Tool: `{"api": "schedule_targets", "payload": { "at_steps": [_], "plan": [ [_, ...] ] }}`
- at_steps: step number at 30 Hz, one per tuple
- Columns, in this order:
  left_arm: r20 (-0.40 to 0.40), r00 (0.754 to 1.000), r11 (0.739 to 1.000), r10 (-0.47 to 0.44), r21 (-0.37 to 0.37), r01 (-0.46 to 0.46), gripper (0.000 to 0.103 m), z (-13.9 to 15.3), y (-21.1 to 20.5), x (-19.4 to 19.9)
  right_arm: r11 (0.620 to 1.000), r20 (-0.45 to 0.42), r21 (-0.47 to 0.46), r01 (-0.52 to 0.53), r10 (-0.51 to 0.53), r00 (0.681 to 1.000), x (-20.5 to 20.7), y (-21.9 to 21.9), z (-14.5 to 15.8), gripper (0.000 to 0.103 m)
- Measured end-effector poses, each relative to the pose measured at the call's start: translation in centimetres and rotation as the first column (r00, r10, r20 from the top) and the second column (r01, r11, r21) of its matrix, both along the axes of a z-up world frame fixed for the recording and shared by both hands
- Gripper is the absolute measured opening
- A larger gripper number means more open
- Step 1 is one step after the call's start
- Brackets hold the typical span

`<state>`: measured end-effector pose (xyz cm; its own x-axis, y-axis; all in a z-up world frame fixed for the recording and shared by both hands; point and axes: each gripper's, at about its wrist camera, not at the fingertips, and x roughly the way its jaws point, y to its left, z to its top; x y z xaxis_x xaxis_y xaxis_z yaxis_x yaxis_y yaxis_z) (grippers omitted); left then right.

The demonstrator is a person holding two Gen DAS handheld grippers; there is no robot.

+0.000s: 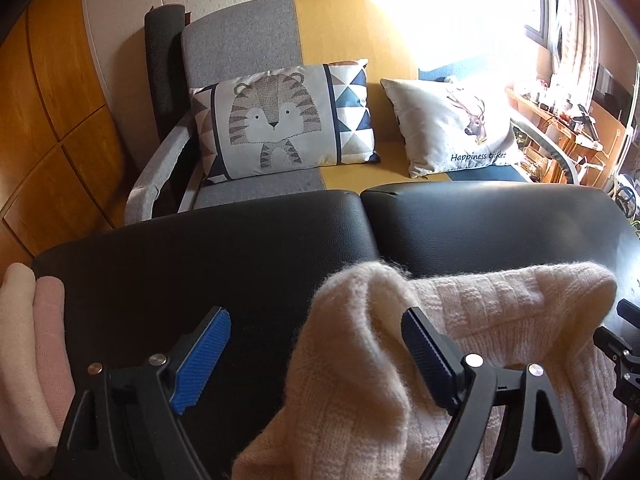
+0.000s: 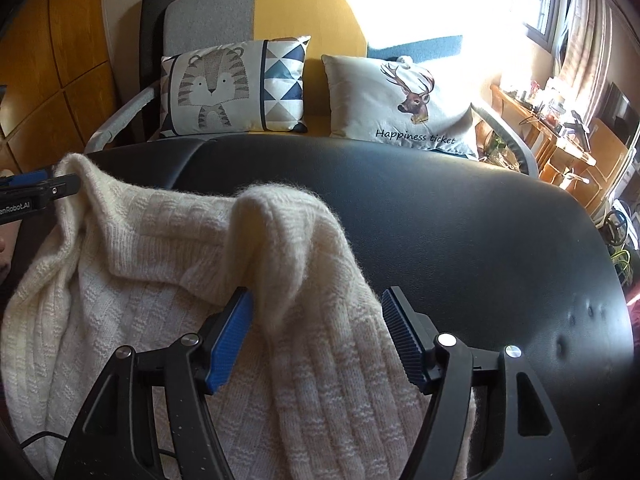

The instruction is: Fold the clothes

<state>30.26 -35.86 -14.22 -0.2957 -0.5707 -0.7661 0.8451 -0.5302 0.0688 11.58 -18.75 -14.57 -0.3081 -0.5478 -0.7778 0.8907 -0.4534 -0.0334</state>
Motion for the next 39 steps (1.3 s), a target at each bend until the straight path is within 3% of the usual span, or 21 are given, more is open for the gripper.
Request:
{"api": "schedule_targets", "payload": {
  "at_steps": [5,11,13,17,23,28,31,34,39],
  "plan": [
    [-0.062,0.997,0.999,-0.04,0.018,0.041,0.09,1.1,2.0,0.3,0.995,0.07,-0.029,-0.097,0.099,0.993,3.1,1.2,-0.9,0.07],
    [-0.132,0.979,0.975,-0.156,0.136,0.173,0.09,0.2,6.4,0.4,0.97,0.135,-0.002,-0.245,0.243,0.961,6.0,0.8,-3.3,0.07],
    [-0.123,0.973,0.965,-0.193,0.158,0.211,0.09,-0.5,7.6,-0.1,0.97,0.157,0.016,-0.241,0.236,0.959,5.9,0.4,-4.1,0.07],
    [-0.069,0.979,0.968,-0.193,0.152,0.202,0.09,-1.3,8.2,-1.1,0.977,0.167,0.027,-0.21,0.203,0.965,5.2,-0.1,-4.5,0.07],
    [-0.059,0.985,0.975,-0.16,0.149,0.167,0.09,-1.7,8.0,-1.2,0.98,0.176,0.045,-0.195,0.184,0.967,4.5,-0.8,-5.2,0.07],
    [-0.074,0.984,0.965,-0.163,0.195,0.175,0.09,-3.3,8.0,-1.7,0.971,0.146,0.067,-0.23,0.218,0.965,4.2,-2.8,-5.8,0.07],
    [-0.013,0.98,0.964,-0.201,0.178,0.2,0.09,-4.8,7.5,-2.6,0.973,0.125,0.073,-0.22,0.21,0.97,3.1,-4.6,-5.7,0.07],
    [0.052,0.977,0.971,-0.207,0.135,0.199,0.09,-5.7,5.8,-2.5,0.988,0.116,0.05,-0.144,0.138,0.984,0.8,-5.6,-5.0,0.07],
    [0.143,0.981,0.991,-0.131,-0.002,0.133,0.09,-5.0,0.9,-0.9,0.999,0.116,-0.046,-0.022,0.027,0.993,-2.4,-6.3,-2.8,0.07]
  ]
}}
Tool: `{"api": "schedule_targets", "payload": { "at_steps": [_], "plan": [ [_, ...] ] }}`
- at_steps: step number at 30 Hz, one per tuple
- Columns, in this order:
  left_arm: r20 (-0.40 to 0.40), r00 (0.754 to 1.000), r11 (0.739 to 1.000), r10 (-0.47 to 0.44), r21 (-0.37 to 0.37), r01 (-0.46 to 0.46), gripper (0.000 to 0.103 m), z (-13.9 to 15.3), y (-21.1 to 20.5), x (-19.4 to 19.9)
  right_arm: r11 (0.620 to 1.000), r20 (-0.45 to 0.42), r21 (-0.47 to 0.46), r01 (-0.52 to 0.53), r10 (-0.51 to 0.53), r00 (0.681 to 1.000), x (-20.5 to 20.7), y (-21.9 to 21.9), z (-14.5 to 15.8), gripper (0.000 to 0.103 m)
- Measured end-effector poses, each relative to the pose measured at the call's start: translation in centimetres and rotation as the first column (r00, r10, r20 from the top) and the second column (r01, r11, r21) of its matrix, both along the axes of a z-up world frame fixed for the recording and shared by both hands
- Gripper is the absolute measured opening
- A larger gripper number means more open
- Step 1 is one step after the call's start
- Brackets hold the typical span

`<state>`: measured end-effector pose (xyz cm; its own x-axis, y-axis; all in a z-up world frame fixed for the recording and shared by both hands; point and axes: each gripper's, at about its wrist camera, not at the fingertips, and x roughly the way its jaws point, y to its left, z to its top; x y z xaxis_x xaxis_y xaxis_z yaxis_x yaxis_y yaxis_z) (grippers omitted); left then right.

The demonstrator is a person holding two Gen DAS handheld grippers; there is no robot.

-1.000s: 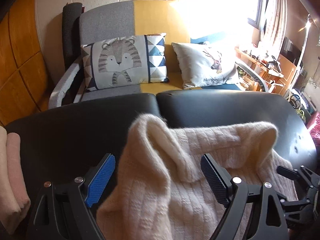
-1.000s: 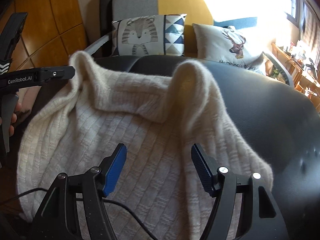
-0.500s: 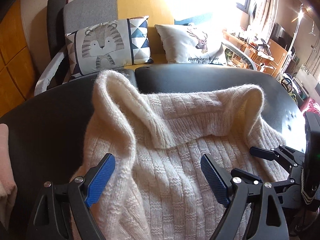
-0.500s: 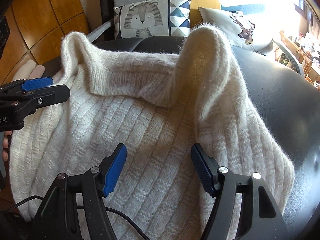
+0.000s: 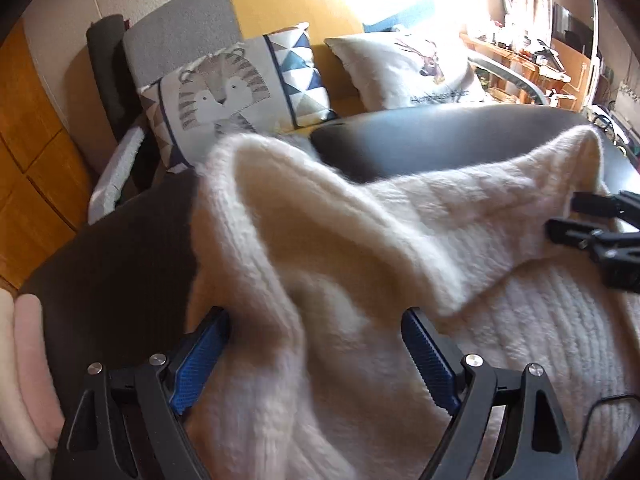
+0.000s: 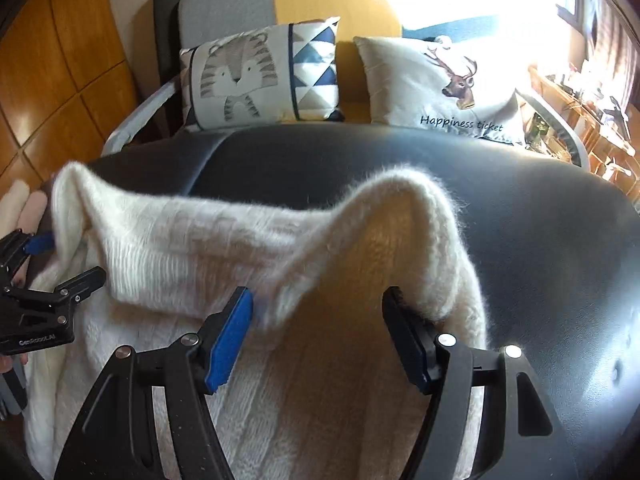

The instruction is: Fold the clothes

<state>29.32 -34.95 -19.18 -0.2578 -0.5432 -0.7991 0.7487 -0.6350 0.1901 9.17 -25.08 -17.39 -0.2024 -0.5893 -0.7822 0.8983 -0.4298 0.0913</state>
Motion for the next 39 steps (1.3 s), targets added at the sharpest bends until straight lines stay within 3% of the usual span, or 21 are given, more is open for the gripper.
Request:
{"api": "schedule_targets", "payload": {
  "at_steps": [5,8,14,19,23,28,33,36,39],
  "plan": [
    [0.015,0.998,0.996,0.065,-0.064,-0.064,0.092,-0.1,-5.7,1.4,0.995,-0.022,-0.08,0.051,-0.053,0.998,-2.5,-2.1,2.3,0.07],
    [0.085,0.995,0.99,0.057,-0.136,-0.045,0.092,-0.7,-7.9,0.6,0.994,-0.044,-0.085,0.072,-0.076,0.996,-3.9,-3.4,3.1,0.07],
    [0.087,0.996,0.99,0.018,-0.14,-0.006,0.092,-1.0,-8.1,0.0,0.996,-0.09,-0.094,-0.004,-0.004,0.996,-1.9,-2.1,4.1,0.07],
    [0.057,0.997,0.996,0.056,-0.072,-0.052,0.092,-1.0,-8.7,0.1,0.992,-0.072,-0.053,-0.111,0.107,0.992,2.5,0.5,2.8,0.07],
    [-0.007,0.998,0.998,0.067,-0.013,-0.067,0.091,0.3,-7.8,1.4,0.981,-0.1,0.036,-0.191,0.193,0.976,5.4,1.2,0.8,0.07],
    [-0.055,0.998,0.999,0.02,0.035,-0.018,0.091,1.8,-4.2,4.4,0.992,-0.016,0.06,-0.11,0.111,0.994,4.6,2.0,-0.7,0.07],
    [-0.065,0.997,0.992,-0.029,0.124,0.037,0.091,1.3,0.1,7.4,0.998,0.021,0.054,-0.032,0.031,0.999,3.3,5.3,-0.9,0.07],
    [-0.047,0.997,0.987,-0.056,0.147,0.062,0.091,0.4,2.4,8.3,0.997,-0.004,0.077,-0.016,0.016,1.0,2.5,7.1,-1.5,0.07],
    [-0.003,0.999,0.988,-0.054,0.146,0.053,0.091,-0.8,3.4,8.6,0.995,-0.091,0.104,-0.007,0.017,0.996,1.7,7.6,-1.6,0.07]
  ]
}}
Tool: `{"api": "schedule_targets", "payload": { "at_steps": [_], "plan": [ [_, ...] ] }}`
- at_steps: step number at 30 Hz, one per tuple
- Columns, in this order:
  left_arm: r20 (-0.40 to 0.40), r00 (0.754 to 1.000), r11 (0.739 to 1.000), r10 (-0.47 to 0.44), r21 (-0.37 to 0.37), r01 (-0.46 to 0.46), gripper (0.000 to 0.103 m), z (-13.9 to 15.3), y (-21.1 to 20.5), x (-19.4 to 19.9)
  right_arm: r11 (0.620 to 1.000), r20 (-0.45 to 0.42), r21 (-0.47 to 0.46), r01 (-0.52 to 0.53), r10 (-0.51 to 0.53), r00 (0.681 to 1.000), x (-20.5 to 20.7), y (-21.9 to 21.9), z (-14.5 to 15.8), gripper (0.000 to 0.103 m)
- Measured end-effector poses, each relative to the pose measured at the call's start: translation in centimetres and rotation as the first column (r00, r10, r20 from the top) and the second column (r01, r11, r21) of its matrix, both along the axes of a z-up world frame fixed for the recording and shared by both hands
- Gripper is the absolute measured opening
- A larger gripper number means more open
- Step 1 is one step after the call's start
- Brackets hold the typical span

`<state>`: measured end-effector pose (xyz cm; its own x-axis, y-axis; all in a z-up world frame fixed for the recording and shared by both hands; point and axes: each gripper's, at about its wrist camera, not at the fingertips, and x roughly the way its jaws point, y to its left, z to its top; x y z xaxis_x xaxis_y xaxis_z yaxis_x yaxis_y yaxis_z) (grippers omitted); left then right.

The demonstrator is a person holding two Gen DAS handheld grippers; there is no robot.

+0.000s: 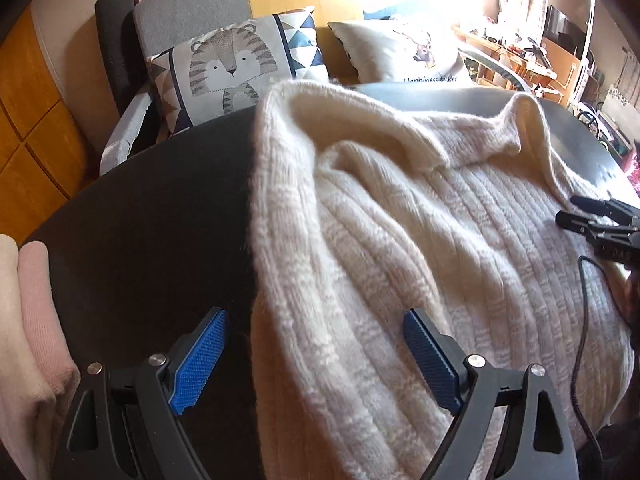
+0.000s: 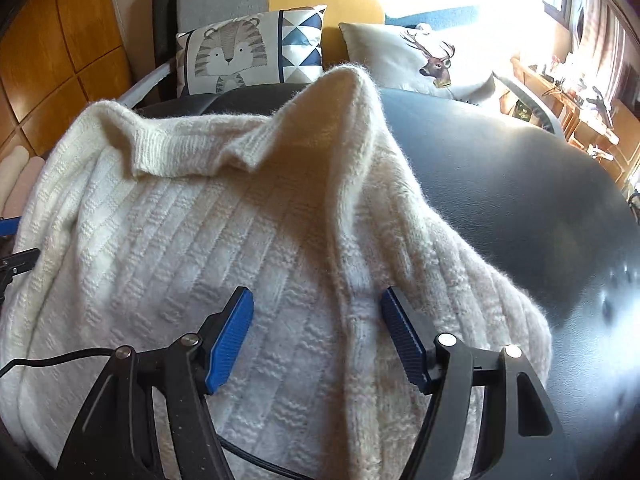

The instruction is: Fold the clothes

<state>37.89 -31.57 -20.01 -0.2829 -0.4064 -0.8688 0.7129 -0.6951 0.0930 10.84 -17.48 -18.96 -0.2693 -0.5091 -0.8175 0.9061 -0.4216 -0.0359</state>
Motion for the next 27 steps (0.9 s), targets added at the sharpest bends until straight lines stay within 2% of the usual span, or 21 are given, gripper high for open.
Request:
{"api": "schedule_targets", "payload": {
  "at_steps": [2,6,8,10,13,15,17,20,24,27],
  "plan": [
    [0.041,0.999,0.999,0.009,-0.042,-0.007,0.092,-0.6,-0.3,0.0,1.0,-0.089,0.029,0.009,-0.007,0.996,-1.1,-0.2,0.1,0.07],
    [0.148,0.989,0.989,0.015,-0.15,0.007,0.092,-1.4,-2.2,-0.3,0.995,-0.16,0.068,0.072,-0.06,0.985,-5.6,-1.5,0.1,0.07],
    [0.221,0.975,0.976,0.024,-0.215,0.025,0.092,-1.5,-3.8,-0.8,0.99,-0.177,0.077,0.121,-0.106,0.978,-8.0,-2.1,0.2,0.071],
    [0.303,0.951,0.952,0.056,-0.305,0.041,0.092,-1.3,-5.7,-1.3,0.982,-0.169,0.072,0.177,-0.162,0.972,-9.6,-2.1,1.0,0.071],
    [0.338,0.93,0.922,0.141,-0.386,0.001,0.092,0.0,-8.9,-1.3,0.985,-0.144,-0.002,0.171,-0.17,0.975,-8.6,-0.9,3.1,0.073],
    [0.284,0.945,0.92,0.165,-0.389,-0.043,0.092,1.5,-9.7,-1.2,0.99,-0.1,-0.058,0.128,-0.134,0.986,-6.2,0.4,4.0,0.073],
    [0.216,0.962,0.923,0.165,-0.378,-0.074,0.092,3.1,-9.6,-1.1,0.99,-0.014,-0.104,0.096,-0.098,0.995,-3.4,1.7,4.2,0.073],
    [0.134,0.987,0.942,0.088,-0.333,-0.039,0.092,4.2,-6.7,-1.6,0.99,0.115,-0.135,0.045,-0.029,0.993,1.0,3.5,3.2,0.073],
    [0.01,1.0,0.981,-0.029,-0.19,0.03,0.092,4.0,-3.0,-2.5,0.991,0.118,-0.13,-0.025,0.04,0.992,5.8,5.1,1.6,0.073],
    [-0.04,0.994,0.989,-0.097,-0.113,0.092,0.092,2.7,-0.2,-3.5,0.994,0.117,-0.103,-0.045,0.057,0.991,7.1,5.9,0.2,0.073]
  ]
}}
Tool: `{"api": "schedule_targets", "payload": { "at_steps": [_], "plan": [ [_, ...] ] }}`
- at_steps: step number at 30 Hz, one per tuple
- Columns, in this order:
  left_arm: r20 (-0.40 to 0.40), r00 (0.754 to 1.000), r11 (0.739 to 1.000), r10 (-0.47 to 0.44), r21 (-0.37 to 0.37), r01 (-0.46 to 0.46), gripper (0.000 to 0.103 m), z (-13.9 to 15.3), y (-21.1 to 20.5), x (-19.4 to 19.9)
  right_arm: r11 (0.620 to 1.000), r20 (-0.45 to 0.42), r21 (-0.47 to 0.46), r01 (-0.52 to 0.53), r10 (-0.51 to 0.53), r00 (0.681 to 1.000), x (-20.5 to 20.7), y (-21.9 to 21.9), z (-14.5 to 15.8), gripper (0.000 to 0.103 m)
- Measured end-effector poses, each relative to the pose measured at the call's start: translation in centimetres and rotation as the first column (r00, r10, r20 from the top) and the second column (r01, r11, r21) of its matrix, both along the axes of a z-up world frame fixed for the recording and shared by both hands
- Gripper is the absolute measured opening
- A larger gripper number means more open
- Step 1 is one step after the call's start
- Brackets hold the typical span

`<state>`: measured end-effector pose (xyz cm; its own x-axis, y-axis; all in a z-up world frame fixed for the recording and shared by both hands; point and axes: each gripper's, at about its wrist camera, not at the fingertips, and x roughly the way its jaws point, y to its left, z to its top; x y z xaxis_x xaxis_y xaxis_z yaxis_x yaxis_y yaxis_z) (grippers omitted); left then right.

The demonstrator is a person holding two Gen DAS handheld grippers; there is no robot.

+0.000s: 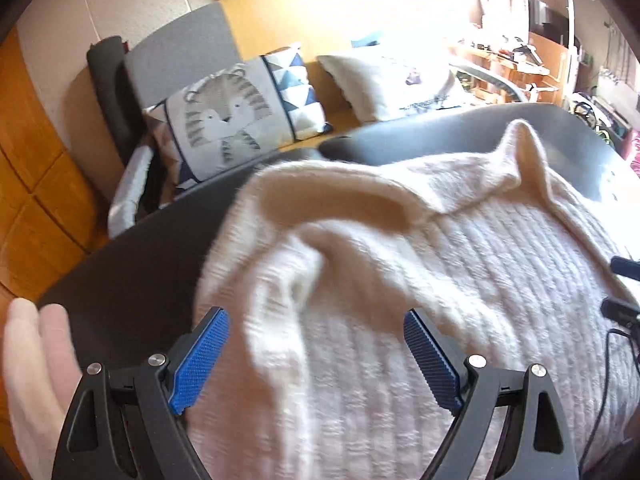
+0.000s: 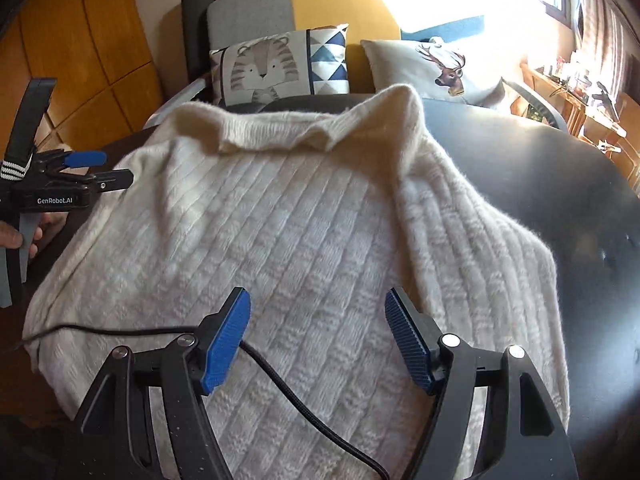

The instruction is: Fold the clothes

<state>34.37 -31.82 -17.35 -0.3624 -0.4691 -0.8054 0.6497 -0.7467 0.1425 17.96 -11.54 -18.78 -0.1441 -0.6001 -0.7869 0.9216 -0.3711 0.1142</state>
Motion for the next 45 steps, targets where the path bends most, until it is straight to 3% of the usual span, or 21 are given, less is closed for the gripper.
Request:
{"api": "schedule_targets", "payload": {
  "at_steps": [4,10,15,20,27,31,36,39,43,45],
  "plan": [
    [0.013,0.999,0.998,-0.029,0.048,0.029,0.092,-2.3,1.8,-0.5,1.0,0.024,0.018,0.02,-0.021,1.0,-1.4,1.2,-1.5,0.073],
    [0.006,0.999,0.994,0.04,0.102,-0.04,0.092,-5.0,2.1,1.8,0.998,-0.045,0.044,0.053,-0.051,0.998,-4.6,1.4,-1.8,0.073],
    [-0.032,0.997,0.994,0.075,0.079,-0.072,0.092,-5.5,4.0,3.5,0.994,-0.079,0.058,0.096,-0.092,0.993,-8.1,1.0,-2.0,0.073],
    [-0.075,0.992,0.993,0.102,0.067,-0.097,0.092,-5.7,7.1,6.0,0.978,-0.105,0.056,0.203,-0.197,0.975,-12.4,0.9,-1.1,0.073],
    [-0.049,0.994,0.989,0.098,0.118,-0.091,0.092,-5.0,10.0,7.7,0.967,-0.101,-0.007,0.256,-0.255,0.962,-15.9,0.2,2.0,0.073],
    [-0.052,0.993,0.985,0.102,0.147,-0.093,0.092,-3.4,8.5,6.7,0.963,-0.107,-0.054,0.264,-0.269,0.957,-16.8,-1.1,4.4,0.073],
    [-0.115,0.987,0.991,0.116,0.085,-0.107,0.092,-0.4,5.5,4.1,0.955,-0.12,-0.058,0.291,-0.296,0.948,-17.2,-2.8,5.8,0.073],
    [-0.101,0.989,0.994,0.104,0.051,-0.099,0.092,0.1,2.7,2.2,0.95,-0.107,-0.075,0.303,-0.31,0.945,-15.8,-2.9,6.0,0.073],
    [-0.015,0.994,0.993,0.112,0.041,-0.111,0.092,-1.8,-1.9,-0.2,0.972,-0.111,-0.151,0.18,-0.198,0.974,-11.0,-2.8,6.2,0.073],
    [0.009,0.994,0.993,0.113,0.029,-0.113,0.092,-2.6,-3.6,-0.9,0.984,-0.107,-0.144,0.103,-0.119,0.987,-9.1,-3.5,5.5,0.074]
  ]
}}
